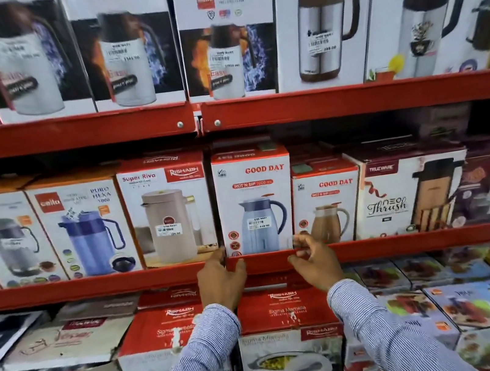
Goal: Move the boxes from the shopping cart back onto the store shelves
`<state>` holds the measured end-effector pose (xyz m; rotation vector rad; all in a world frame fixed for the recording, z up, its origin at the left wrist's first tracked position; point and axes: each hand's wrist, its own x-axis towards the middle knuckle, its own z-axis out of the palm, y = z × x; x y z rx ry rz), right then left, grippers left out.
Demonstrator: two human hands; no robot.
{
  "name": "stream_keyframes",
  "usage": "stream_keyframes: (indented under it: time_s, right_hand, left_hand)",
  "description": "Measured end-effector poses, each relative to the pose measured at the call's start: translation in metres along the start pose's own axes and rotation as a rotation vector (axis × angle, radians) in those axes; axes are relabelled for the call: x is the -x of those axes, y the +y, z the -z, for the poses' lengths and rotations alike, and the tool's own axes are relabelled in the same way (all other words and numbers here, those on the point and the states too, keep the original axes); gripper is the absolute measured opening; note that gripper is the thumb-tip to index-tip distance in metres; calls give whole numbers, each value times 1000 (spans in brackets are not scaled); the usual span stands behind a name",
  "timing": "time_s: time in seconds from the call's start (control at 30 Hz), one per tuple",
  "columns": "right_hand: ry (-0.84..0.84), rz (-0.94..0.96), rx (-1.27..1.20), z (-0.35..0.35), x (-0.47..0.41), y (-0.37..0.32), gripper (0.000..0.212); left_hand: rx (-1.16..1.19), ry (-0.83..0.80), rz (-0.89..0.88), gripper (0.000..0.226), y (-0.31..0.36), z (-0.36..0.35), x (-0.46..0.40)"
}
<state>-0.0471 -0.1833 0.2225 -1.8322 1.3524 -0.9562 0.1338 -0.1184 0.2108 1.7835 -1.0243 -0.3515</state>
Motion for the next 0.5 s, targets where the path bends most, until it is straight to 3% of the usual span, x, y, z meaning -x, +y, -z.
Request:
stream_keyframes:
  time_s: [0.07, 0.5]
  right_hand:
    - [52, -8, -23, 10, -1, -7, 46]
    - [-19, -16, -59, 6, -7, -4, 55]
  left_hand:
    - [11, -24, -34, 54, 14, 2, -6]
    - [30, 24, -85, 52, 21, 6, 0]
